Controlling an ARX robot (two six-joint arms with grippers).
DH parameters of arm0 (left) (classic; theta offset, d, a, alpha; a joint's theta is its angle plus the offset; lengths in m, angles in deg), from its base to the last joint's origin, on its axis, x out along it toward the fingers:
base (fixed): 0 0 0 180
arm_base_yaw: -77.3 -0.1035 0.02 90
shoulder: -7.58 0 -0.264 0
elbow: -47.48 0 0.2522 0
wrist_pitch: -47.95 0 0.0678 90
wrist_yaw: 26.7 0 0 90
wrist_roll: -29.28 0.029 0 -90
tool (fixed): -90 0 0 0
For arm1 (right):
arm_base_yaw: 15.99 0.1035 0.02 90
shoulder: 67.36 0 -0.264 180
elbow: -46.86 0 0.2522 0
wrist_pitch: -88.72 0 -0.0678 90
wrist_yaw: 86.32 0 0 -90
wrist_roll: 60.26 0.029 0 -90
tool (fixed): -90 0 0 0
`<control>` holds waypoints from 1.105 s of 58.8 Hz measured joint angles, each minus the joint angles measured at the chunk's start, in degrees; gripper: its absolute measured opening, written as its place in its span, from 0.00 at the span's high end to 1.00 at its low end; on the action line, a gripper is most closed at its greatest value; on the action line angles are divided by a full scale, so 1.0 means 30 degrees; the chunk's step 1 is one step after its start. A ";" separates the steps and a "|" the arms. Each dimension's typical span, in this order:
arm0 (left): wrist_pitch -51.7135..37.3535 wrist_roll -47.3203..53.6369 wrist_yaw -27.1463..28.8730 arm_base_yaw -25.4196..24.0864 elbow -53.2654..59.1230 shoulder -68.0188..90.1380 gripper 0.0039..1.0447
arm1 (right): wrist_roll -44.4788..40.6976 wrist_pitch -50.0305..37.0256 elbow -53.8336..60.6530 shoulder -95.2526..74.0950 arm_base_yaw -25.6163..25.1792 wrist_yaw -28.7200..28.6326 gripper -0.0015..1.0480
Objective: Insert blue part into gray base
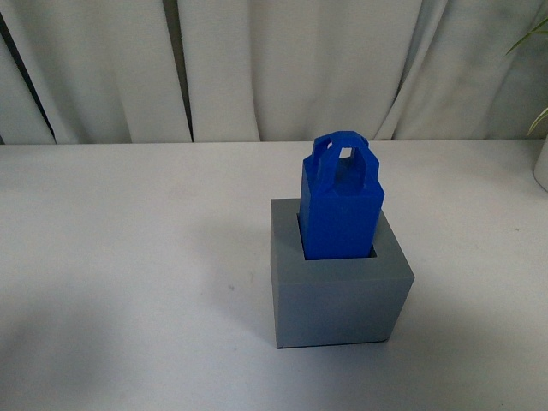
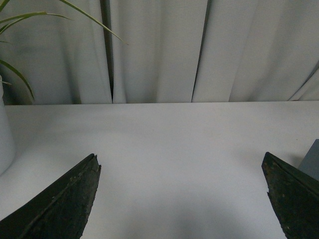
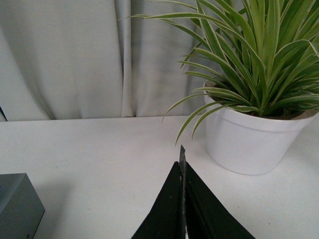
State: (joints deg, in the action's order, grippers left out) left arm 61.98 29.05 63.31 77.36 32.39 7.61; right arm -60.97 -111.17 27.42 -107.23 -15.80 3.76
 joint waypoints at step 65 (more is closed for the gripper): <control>0.0000 0.0000 0.0000 0.0000 0.0000 0.0000 0.06 | 0.0015 0.7104 0.1800 0.9245 -0.0022 -0.0051 0.98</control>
State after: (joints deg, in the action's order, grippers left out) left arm 61.98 29.05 63.31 77.36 32.39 7.61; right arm -60.93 -89.86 32.82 -79.50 -15.87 3.60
